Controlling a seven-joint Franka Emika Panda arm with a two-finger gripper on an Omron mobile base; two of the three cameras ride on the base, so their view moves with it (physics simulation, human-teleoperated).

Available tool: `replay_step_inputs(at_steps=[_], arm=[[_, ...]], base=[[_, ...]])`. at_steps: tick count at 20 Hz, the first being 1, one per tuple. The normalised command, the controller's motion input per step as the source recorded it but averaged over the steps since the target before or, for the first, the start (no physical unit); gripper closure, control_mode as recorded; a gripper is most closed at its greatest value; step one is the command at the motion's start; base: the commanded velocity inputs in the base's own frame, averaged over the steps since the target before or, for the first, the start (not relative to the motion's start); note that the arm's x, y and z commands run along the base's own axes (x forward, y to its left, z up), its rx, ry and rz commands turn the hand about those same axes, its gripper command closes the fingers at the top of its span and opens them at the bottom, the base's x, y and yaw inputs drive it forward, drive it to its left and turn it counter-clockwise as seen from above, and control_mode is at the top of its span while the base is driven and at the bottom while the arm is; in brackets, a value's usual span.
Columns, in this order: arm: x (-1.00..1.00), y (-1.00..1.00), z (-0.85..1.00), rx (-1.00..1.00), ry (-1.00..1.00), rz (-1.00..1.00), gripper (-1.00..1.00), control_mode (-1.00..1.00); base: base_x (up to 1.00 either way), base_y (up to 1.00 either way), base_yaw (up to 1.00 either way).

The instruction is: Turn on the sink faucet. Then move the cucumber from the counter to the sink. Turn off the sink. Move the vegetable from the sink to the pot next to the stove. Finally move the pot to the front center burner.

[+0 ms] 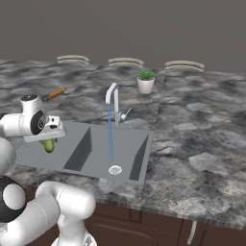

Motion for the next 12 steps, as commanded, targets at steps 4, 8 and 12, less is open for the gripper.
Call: replay_step_inputs(at_steps=[4, 8, 12], arm=[[0.11, -1.00, 0.00, 0.09, -0.02, 0.00, 1.00, -1.00], [0.15, -0.98, 0.00, 0.09, -0.01, 0.00, 1.00, -1.00], [0.27, -0.87, 0.00, 0.09, 0.00, 0.00, 1.00, -1.00]], base=[[0.00, 0.00, 0.00], [0.00, 0.00, 0.00], [0.00, 0.00, 0.00]])
